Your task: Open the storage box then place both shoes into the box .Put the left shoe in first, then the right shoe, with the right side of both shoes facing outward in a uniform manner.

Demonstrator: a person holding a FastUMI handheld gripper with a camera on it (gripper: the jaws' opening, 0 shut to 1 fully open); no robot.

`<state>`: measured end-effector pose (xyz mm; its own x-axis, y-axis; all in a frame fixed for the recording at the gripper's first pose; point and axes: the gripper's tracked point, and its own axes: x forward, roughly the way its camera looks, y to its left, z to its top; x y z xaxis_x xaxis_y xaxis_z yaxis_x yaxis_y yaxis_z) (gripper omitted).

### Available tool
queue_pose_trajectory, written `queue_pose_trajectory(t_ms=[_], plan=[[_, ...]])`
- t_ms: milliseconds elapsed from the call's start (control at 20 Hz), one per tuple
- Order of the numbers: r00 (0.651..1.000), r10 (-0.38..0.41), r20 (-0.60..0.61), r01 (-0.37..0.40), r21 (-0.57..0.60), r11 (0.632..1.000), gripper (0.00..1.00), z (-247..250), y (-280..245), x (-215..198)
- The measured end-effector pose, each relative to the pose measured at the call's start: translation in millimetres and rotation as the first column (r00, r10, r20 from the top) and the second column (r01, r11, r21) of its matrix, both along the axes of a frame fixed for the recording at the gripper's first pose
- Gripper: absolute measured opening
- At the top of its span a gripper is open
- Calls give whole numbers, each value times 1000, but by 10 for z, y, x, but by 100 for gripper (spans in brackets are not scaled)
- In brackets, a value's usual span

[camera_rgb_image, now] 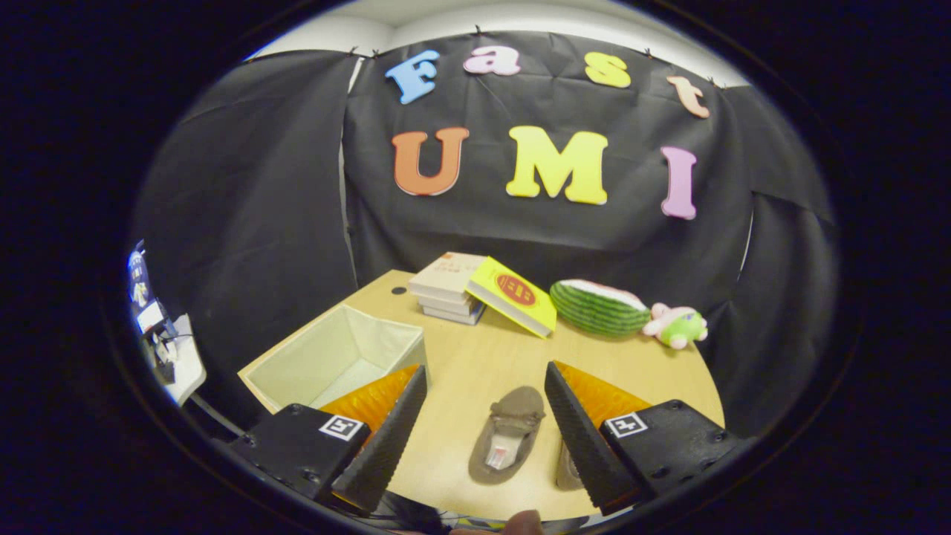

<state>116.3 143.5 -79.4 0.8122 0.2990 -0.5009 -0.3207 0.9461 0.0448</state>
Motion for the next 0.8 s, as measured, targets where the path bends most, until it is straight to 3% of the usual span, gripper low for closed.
queue_pose_trajectory(t_ms=[200,450,650,800], plan=[[976,-41,-216,36,-28,999,100,-640,-242,139],[871,-72,-485,71,-20,997,100,-1307,-457,121],[793,-102,-600,98,-39,994,100,-1717,-579,200],[767,-88,-636,69,-55,996,98,-1902,-600,227]])
